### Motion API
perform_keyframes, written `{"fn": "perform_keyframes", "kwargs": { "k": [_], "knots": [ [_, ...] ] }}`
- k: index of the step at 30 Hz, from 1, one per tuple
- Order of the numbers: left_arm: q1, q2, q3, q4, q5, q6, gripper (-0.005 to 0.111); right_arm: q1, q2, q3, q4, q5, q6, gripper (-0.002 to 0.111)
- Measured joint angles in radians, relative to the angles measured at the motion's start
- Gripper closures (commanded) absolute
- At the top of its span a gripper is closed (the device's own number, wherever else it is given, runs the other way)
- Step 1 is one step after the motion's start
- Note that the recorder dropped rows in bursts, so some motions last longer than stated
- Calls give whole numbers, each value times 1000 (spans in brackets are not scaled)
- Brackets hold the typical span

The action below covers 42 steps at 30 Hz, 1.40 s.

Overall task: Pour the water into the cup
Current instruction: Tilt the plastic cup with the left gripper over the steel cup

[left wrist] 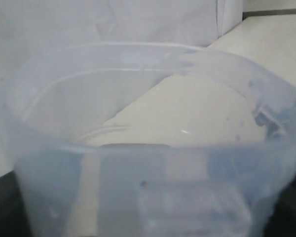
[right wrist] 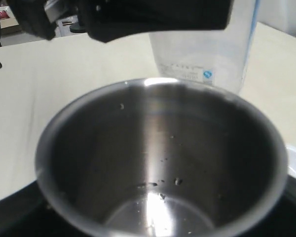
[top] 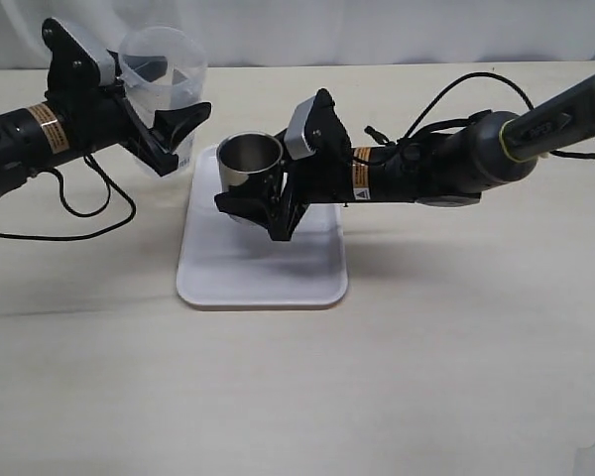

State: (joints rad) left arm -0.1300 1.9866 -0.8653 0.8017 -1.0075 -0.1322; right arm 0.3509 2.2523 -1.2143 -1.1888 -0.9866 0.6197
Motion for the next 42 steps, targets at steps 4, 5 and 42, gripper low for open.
{"fn": "perform_keyframes", "kwargs": {
  "k": [4,5,42],
  "knots": [
    [-7,0,0,7,10,32,107,0,7,-18,-8,0,8,104],
    [-7,0,0,7,10,37,107,0,9,-25,-10,0,13,104],
    [-9,0,0,8,11,310,107,32,56,-127,-118,-18,72,104]
  ]
}}
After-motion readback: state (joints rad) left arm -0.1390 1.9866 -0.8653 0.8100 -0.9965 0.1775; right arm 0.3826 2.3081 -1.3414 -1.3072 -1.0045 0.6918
